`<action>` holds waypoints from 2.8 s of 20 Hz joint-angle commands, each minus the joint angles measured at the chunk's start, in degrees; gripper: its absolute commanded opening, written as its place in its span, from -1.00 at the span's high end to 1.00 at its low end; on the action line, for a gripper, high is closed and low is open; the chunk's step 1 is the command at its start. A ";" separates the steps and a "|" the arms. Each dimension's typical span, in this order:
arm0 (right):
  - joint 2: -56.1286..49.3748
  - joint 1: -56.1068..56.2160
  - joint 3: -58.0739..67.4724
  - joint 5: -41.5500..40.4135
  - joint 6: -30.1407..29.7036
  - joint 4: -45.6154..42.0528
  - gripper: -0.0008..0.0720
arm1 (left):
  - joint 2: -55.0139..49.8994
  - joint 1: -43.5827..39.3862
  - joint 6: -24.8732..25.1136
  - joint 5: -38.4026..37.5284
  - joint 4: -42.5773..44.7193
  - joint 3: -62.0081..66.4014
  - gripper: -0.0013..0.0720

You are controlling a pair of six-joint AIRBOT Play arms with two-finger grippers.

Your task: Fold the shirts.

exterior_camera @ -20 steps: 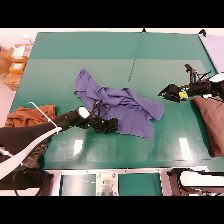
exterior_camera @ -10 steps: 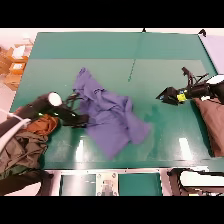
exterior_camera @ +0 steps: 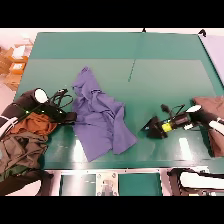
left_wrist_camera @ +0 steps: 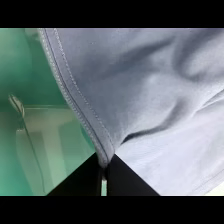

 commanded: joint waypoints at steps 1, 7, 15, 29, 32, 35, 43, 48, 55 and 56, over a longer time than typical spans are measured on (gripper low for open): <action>0.02 7.45 -5.90 -7.10 -0.68 5.64 -0.54 | 0.09 0.28 0.55 0.22 -0.28 -0.02 0.88; 0.07 18.03 -2.86 -10.67 -1.77 11.58 0.39 | 0.11 0.28 1.57 -0.26 -0.92 0.00 0.88; 15.82 8.59 12.76 -5.68 0.94 8.57 0.94 | 0.33 0.28 2.05 -9.51 4.57 11.93 0.88; 21.99 -21.53 2.47 -8.74 10.32 -17.00 0.94 | 0.55 0.28 1.42 -10.23 14.95 12.00 0.88; 20.09 -21.03 1.84 -8.70 10.32 -16.96 0.90 | 0.55 0.28 1.53 -5.97 10.14 11.17 0.88; 19.98 -21.90 3.19 -8.59 10.32 -17.03 -0.07 | 0.55 0.28 1.97 -3.61 6.58 11.19 0.88; 19.96 -38.82 -1.42 -6.16 8.76 -16.09 -0.19 | 0.55 0.28 4.11 -3.93 6.67 11.17 0.88; 13.77 -32.98 -5.68 -11.47 -1.42 -3.52 -0.19 | 0.55 0.28 4.17 -3.67 6.47 11.19 0.88; 7.10 -26.16 -4.13 -15.78 -6.40 2.73 0.09 | 0.55 0.28 4.15 -4.33 6.45 11.17 0.88; 7.10 -26.16 -3.45 -15.61 -7.19 2.73 0.35 | 0.55 0.28 4.15 -4.26 6.45 11.17 0.88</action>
